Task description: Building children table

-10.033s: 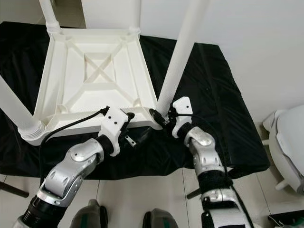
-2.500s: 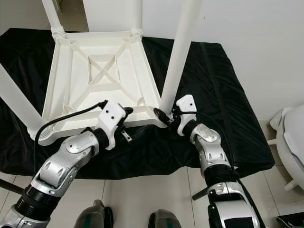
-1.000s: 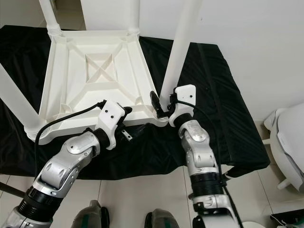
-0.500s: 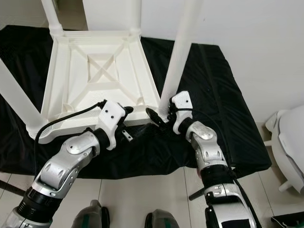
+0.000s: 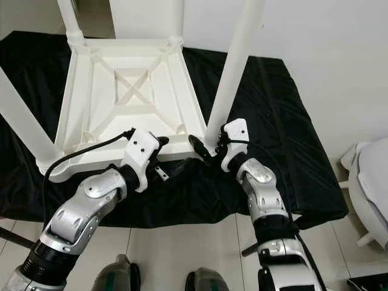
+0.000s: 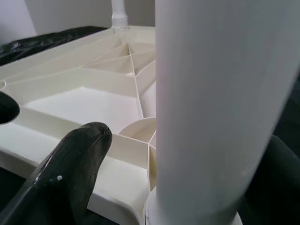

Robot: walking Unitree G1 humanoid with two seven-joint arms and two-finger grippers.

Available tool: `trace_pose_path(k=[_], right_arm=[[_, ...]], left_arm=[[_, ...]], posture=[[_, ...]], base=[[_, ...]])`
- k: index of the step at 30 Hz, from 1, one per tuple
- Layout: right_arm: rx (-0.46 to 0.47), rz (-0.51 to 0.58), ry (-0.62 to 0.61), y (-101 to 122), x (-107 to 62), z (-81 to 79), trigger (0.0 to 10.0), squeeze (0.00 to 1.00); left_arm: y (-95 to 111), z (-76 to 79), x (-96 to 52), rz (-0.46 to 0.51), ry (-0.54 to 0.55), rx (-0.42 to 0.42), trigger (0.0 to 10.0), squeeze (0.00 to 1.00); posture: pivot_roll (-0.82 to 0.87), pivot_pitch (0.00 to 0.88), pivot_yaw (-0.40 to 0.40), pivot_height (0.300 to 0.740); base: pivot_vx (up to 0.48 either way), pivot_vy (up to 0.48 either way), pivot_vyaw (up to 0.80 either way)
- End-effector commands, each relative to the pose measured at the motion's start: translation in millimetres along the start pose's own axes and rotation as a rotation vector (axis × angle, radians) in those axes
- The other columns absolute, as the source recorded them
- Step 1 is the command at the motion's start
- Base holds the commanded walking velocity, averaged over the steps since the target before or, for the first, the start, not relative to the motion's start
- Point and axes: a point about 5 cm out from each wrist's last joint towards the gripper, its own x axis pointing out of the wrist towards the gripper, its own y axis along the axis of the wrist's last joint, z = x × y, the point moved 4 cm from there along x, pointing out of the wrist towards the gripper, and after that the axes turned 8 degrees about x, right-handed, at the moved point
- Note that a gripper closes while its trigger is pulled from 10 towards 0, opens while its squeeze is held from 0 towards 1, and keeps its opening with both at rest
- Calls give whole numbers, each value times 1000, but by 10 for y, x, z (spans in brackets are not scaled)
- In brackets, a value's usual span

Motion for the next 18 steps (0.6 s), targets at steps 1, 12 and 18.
trace_pose_path(k=[1,12,18], right_arm=[[20,33,-25,38,-38,9,10000,0],[97,112,-157,24,-363,-45,10000,0],[79,83,-166,-47,-486,-112,10000,0]], left_arm=[[-18,-28,-10,-10,16,12,10000,0],[-218,-207,0,-131,77,109,10000,0],[-302,-266,29,-183,85,141,10000,0]], posture=[[-52,19,-73,740],[-72,29,-57,740],[-79,30,-50,740]], base=[[0,0,0],[0,0,0],[0,0,0]])
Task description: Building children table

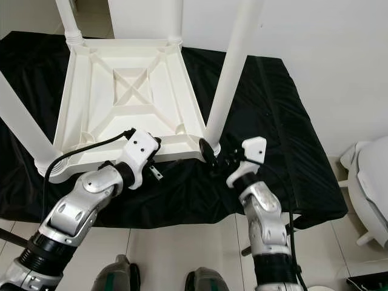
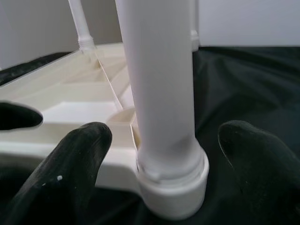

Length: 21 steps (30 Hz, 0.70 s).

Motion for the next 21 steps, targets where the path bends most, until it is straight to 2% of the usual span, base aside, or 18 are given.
trace_pose_path(k=[1,7,21], right_arm=[[-13,1,4,28,4,-16,10000,0],[-9,1,-4,39,-79,-49,10000,0],[-3,4,49,70,-2,-208,10000,0]], left_arm=[[-33,-24,20,-25,40,14,10000,0],[-166,-95,87,-110,52,23,10000,0],[-322,-304,172,-229,116,45,10000,0]], posture=[[-79,30,-50,740],[-87,29,-34,740],[-80,26,-28,740]], base=[[0,0,0],[0,0,0],[0,0,0]])
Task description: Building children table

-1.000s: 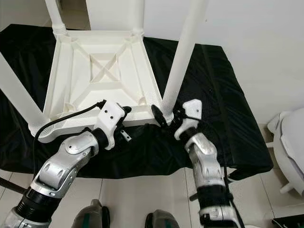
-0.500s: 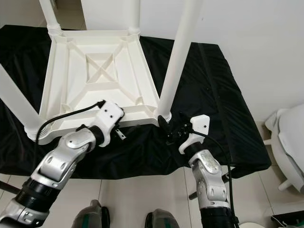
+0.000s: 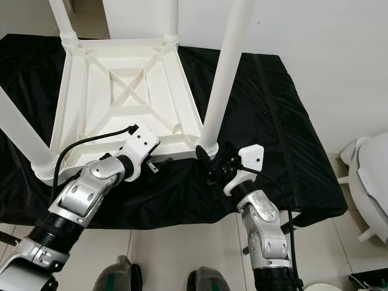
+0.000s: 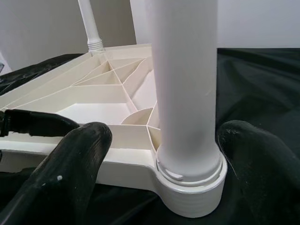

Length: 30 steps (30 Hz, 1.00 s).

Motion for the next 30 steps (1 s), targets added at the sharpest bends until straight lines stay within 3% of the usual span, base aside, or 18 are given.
trace_pose_path(k=[1,18,30], right_arm=[[-2,-6,13,6,3,-28,10000,0],[-8,-23,40,-12,8,-82,10000,0],[-28,-20,32,12,18,-51,10000,0]], left_arm=[[-91,-120,9,-58,90,-2,10000,0],[-284,-130,84,-178,61,11,10000,0],[-462,-171,-130,-215,-34,-13,10000,0]], posture=[[-81,28,-28,740],[-86,44,-24,740],[-99,43,-12,740]], base=[[0,0,0],[0,0,0],[0,0,0]])
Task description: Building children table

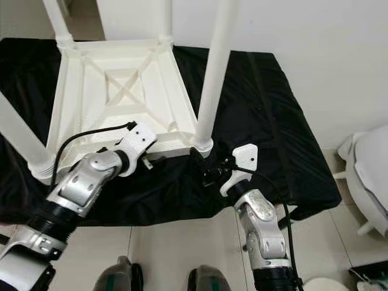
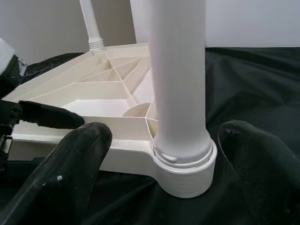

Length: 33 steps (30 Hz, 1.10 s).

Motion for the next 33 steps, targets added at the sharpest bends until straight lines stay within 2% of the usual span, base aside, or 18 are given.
trace_pose_path(k=[1,4,8,9,12,13,14,15,17,18,21,28,33], right_arm=[[-18,-5,0,9,-3,10,10000,0],[-19,-7,0,4,-3,8,10000,0],[-20,-10,7,-1,9,-4,10000,0],[-21,-11,10,0,15,-8,10000,0],[-23,-11,12,2,18,-10,10000,0],[-27,-13,13,4,21,-5,10000,0],[-27,-13,13,4,21,-5,10000,0],[-29,-13,14,6,22,-4,10000,0],[-29,-13,14,6,22,-4,10000,0],[-31,-14,14,6,25,-2,10000,0],[-34,-14,17,0,34,-14,10000,0],[-38,-7,22,13,76,-34,10000,0],[-40,-4,23,24,95,-33,10000,0]], left_arm=[[-253,21,-56,-82,-24,-56,10000,0],[-240,43,-70,-73,-40,-61,10000,0],[-173,153,-93,-36,-110,-81,10000,0],[-151,183,-96,-27,-127,-88,8549,0],[-134,204,-98,-19,-138,-90,8431,0],[-109,205,-88,-12,-134,-100,4745,0],[-109,205,-88,-12,-134,-100,4745,0],[-77,196,-81,-1,-127,-106,1294,0],[-77,196,-81,-1,-127,-106,1294,0],[-45,184,-74,9,-117,-111,196,0],[54,154,-54,40,-88,-139,0,0],[263,195,19,88,-62,-155,0,0],[345,218,61,105,-57,-157,0,0]], posture=[[-97,44,-12,740],[-97,44,-12,740],[-99,44,-18,740],[-99,44,-18,740],[-99,44,-18,740],[-101,43,-18,740],[-101,43,-18,740],[-101,43,-18,740],[-101,43,-18,740],[-104,38,-19,740],[-104,35,-19,740],[-105,30,-20,740],[-110,21,-21,740]], base=[[0,0,0],[0,0,0],[0,0,0],[0,0,0],[0,0,0],[0,0,0],[0,0,0],[0,0,0],[0,0,0],[0,0,0],[0,0,0],[0,0,0],[0,0,0]])
